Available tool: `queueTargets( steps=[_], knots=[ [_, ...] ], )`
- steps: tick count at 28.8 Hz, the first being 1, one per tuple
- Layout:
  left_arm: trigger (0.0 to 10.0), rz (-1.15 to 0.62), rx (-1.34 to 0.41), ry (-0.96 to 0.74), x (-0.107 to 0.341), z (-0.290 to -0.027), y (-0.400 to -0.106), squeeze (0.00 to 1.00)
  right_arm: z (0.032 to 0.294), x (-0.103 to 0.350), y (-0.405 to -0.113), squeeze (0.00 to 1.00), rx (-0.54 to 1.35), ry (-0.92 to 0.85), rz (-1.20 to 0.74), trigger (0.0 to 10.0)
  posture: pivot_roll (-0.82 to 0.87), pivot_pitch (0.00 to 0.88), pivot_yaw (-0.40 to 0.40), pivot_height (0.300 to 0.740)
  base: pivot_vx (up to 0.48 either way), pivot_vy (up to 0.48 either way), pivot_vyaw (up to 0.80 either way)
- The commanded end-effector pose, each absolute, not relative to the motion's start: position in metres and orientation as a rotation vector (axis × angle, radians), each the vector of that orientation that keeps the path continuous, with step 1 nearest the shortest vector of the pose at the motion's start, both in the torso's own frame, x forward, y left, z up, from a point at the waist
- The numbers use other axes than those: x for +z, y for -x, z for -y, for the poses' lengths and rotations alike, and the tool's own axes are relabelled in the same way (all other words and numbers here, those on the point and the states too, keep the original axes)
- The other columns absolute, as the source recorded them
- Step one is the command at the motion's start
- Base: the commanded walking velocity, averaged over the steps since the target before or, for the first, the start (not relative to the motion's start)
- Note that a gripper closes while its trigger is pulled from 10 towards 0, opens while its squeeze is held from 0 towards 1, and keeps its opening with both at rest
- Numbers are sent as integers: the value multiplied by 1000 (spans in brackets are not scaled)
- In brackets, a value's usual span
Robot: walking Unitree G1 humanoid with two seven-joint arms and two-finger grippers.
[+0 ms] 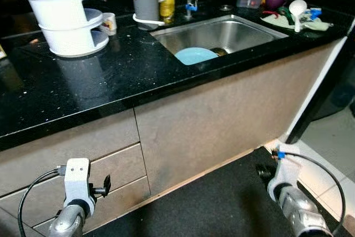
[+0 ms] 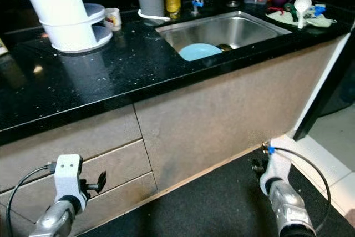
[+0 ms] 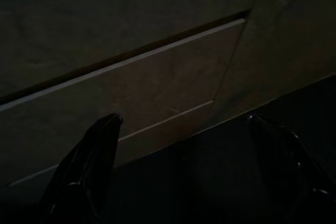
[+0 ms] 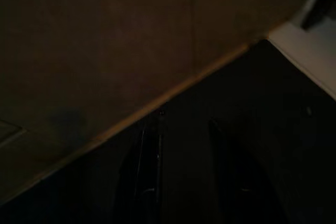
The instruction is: Kitchen organization
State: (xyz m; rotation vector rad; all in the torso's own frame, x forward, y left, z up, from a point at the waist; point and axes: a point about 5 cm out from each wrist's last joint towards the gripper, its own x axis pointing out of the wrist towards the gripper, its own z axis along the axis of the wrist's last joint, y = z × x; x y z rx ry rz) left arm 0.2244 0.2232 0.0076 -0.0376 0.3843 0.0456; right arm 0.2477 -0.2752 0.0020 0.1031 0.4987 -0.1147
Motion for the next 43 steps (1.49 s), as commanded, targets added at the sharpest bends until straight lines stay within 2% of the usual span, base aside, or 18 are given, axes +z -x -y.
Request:
queueTargets(
  steps=[1,7,15,20,29,32,38,43],
  knots=[
    [10000,-407,49,39,-3,-226,-216,0,274,-7,-239,0,-110,-96,-517,10000,21,0,19,740,0,0,0],
    [10000,-436,77,80,-19,-228,-202,0,270,-19,-226,0,-81,-81,-537,10000,29,0,7,740,0,0,0],
    [10000,-397,85,97,-17,-230,-205,0,273,-17,-229,0,-95,-57,-528,10000,40,0,-1,740,0,0,0],
    [10000,-383,67,101,-19,-230,-208,0,275,-16,-229,0,-53,47,-526,10000,28,0,3,740,0,0,0],
    [10000,-371,118,206,-22,-238,-195,0,287,-15,-222,0,-71,13,-516,10000,51,0,7,740,0,0,0],
    [10000,-361,122,274,-25,-241,-185,0,291,-15,-218,0,-102,-59,-499,10000,75,0,7,740,0,0,0],
    [10000,-365,76,260,-25,-242,-185,0,284,-22,-206,0,-85,-123,-486,10000,74,0,17,740,0,0,0],
    [10000,-358,58,252,-23,-242,-187,0,288,-20,-209,0,-116,-173,-461,10000,36,0,39,740,0,0,0]
  ],
)
